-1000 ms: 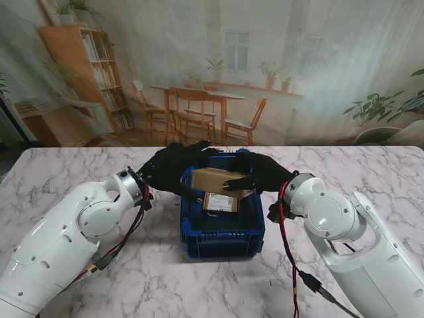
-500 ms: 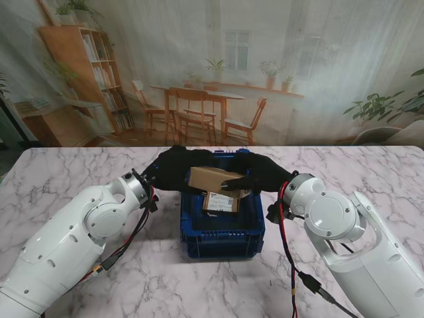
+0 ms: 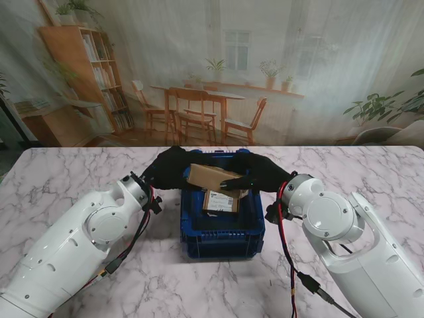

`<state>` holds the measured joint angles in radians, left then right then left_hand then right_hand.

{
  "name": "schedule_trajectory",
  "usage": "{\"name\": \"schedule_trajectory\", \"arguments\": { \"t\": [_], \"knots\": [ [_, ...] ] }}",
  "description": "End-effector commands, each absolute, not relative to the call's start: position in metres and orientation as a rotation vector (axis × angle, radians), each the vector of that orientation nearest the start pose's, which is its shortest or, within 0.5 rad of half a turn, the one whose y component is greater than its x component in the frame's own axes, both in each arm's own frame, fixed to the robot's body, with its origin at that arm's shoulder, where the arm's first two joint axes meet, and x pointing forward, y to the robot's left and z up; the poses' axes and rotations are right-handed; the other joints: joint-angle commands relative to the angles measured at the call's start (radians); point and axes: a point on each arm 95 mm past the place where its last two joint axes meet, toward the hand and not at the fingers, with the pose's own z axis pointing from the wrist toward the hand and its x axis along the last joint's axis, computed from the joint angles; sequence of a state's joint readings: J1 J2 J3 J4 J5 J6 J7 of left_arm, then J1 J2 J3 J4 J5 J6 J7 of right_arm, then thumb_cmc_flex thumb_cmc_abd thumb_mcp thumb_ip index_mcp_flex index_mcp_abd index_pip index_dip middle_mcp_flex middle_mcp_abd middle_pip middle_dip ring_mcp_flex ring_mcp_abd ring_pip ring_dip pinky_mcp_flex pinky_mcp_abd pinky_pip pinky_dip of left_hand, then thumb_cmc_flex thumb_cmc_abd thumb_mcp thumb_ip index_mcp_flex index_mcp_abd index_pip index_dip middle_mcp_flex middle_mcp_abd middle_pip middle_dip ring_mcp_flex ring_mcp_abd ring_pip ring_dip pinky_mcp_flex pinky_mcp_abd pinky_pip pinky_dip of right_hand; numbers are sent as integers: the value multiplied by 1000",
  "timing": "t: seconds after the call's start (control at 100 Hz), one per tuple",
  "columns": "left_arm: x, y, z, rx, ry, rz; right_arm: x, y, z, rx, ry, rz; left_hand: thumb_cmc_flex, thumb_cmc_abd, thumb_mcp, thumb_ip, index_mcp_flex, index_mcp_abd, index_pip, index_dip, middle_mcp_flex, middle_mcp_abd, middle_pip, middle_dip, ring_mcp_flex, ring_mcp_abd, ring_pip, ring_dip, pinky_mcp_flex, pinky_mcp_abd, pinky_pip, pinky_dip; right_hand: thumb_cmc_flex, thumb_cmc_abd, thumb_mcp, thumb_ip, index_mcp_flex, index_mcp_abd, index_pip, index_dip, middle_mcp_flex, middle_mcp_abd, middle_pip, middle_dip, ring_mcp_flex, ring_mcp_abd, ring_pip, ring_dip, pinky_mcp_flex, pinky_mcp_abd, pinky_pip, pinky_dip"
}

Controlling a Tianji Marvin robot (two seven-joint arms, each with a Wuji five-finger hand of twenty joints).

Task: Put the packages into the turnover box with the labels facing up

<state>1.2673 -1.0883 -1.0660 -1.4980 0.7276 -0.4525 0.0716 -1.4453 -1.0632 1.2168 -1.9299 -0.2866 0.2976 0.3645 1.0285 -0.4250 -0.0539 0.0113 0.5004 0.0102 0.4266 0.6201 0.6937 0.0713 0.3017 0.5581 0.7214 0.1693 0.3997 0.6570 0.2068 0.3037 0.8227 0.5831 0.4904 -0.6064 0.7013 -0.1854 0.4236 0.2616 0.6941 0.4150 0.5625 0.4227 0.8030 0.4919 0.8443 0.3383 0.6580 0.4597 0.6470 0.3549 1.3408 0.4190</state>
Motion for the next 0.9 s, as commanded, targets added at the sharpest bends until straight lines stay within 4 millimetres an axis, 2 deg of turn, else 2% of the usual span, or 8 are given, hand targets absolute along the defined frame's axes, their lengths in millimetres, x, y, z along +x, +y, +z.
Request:
{"name": "schedule_trajectory", "arguments": {
  "t": [0.0,0.08,0.23,0.37,0.64,0.89],
  "knots": [
    [446,-69,-237,-857,1568,-2151,403,51,-212,-2068,-1550,-2025,87,140,54,9,152,-74,225,36,121,-58,54,119,49,-7,43,30,5,-12,50,24,166,147,232,111,66,-56,39,41,-24,-129,23,8,27,-122,58,12,-24,-39,-10,-7],
    [446,-70,-237,-864,1563,-2162,403,51,-212,-2076,-1523,-2023,93,142,54,8,181,-56,235,15,162,-62,61,141,73,0,72,45,13,-17,74,33,110,156,195,112,66,-56,-3,47,-34,-126,4,-8,3,-109,52,11,-56,-22,-14,-4],
    [445,-71,-236,-870,1548,-2174,401,50,-215,-2076,-1525,-2057,80,152,53,7,217,-36,221,-39,175,-51,58,101,92,8,91,49,22,-20,87,34,-15,194,102,110,35,-125,-38,56,-53,-168,-22,-22,-80,-109,41,16,-192,1,-23,20],
    [445,-71,-235,-899,1519,-2200,400,49,-216,-2072,-1486,-2081,90,141,54,8,249,-18,232,-52,206,-30,72,90,121,22,138,71,31,-17,101,34,-83,223,9,107,-9,-150,-76,57,-111,-180,-83,-48,-178,-107,-66,-26,-298,22,-87,38],
    [444,-73,-234,-936,1505,-2210,398,44,-216,-2096,-1379,-2188,104,132,55,7,262,-6,259,-40,230,-12,100,104,137,24,192,99,44,-20,121,34,-114,265,-89,111,-101,-160,-161,17,-201,-196,-190,-148,-289,-112,-252,-105,-418,26,-235,22],
    [444,-73,-234,-951,1500,-2215,395,38,-213,-2046,-1297,-2276,104,136,57,9,259,-9,267,-33,233,-15,103,107,139,16,199,100,47,-25,126,31,-149,272,-132,106,-165,-178,-211,-13,-232,-225,-238,-189,-319,-122,-324,-132,-457,25,-296,11]
  ]
}}
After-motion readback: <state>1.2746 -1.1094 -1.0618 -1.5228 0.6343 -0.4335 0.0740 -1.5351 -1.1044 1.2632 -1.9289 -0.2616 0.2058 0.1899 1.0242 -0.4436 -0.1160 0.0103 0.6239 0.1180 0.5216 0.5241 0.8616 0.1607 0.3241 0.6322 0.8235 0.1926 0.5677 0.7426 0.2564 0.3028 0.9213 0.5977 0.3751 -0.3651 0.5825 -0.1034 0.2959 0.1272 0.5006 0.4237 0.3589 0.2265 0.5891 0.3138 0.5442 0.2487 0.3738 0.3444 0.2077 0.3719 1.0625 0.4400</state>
